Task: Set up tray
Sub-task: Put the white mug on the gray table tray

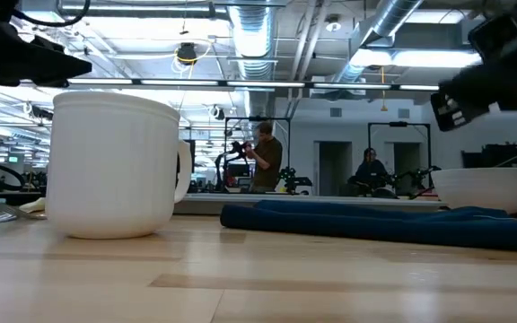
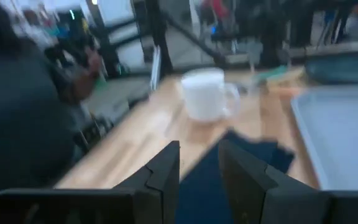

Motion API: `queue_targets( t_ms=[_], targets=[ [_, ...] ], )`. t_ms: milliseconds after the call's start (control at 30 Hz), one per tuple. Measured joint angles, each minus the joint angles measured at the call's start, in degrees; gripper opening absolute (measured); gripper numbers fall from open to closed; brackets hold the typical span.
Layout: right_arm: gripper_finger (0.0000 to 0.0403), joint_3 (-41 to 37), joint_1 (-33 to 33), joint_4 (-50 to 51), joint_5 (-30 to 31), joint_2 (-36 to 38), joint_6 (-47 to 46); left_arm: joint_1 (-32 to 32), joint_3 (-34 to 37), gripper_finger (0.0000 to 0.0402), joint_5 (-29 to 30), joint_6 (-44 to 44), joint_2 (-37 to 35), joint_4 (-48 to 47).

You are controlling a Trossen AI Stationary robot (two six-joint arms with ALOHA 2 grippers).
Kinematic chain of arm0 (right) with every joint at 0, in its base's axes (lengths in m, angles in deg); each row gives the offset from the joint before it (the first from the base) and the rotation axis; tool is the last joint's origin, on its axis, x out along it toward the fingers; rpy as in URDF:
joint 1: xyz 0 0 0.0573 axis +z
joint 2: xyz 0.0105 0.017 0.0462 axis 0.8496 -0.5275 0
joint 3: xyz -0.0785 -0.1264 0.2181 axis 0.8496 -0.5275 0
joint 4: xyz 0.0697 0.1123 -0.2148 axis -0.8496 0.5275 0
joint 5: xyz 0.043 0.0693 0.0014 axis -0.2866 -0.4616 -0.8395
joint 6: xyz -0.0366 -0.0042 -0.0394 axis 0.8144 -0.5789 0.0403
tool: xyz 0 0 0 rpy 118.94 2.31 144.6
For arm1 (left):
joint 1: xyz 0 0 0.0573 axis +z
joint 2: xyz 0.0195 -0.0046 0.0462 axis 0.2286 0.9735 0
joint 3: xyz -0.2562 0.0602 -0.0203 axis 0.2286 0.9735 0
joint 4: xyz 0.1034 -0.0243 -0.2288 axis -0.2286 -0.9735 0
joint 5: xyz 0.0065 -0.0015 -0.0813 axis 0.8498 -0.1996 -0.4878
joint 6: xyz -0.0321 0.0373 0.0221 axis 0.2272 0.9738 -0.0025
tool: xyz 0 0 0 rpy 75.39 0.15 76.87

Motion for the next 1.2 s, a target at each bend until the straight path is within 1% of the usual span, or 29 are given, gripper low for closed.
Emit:
queue_targets(
  t_ms=[233,333,433,500,633,733,800,833,967,1033,1100,1200],
  targets=[
    [0.0102,0.0,0.97,-17.22,0.95,0.02,0.28,-0.02,-0.02,0.0126,-0.53,1.79,0.0,1.0],
    [0.0102,0.02,0.96,-25.26,0.96,0.02,1.76,-0.02,-0.04,0.0126,-0.59,2.15,0.0,3.49],
    [0.0102,0.02,0.7,-30.55,0.98,0.02,3.51,-0.02,-0.12,0.0126,-1.87,2.14,-0.02,6.66],
    [0.0102,0.16,0.27,-31.58,1.36,0.02,4.4,-0.02,-0.11,0.0126,-3.37,3.13,0.0,8.52],
    [0.0102,0.85,-1.19,-30.07,2.81,0.0,4.38,-0.02,-0.15,0.0126,-5.82,2.91,0.0,11.05],
    [0.0102,2.73,-2.34,-30.04,6.56,0.02,3.35,-0.02,-0.15,0.0126,-6.2,1.32,0.0,10.94],
    [0.0102,4.76,-3.15,-26.27,9.94,0.07,1.64,0.01,-0.15,0.0126,-6.17,0.81,0.0,10.97],
    [0.0102,6.55,-3.52,-21.84,11.22,0.07,1.3,0.01,-0.15,0.0126,-6.17,0.81,0.0,11.09],
    [0.0102,16.4,-4.56,4.97,17.84,-1.24,-0.77,0.01,-0.51,0.0126,-6.1,2.65,0.03,13.84],
    [0.0102,21.32,-4.64,12.64,20.54,-4.44,-1.76,0.27,-1.51,0.0126,-6.07,3.18,0.53,13.88],
    [0.0102,25.06,-4.57,17.46,20.26,-7.75,-1.87,1.03,-2.76,0.0126,-6.01,3.12,1.65,13.62],
    [0.0102,30.91,-4.52,22.54,17.56,-13.42,-3.5,2.63,-4.72,0.0126,-5.5,0.79,4.7,10.53]
  ],
)
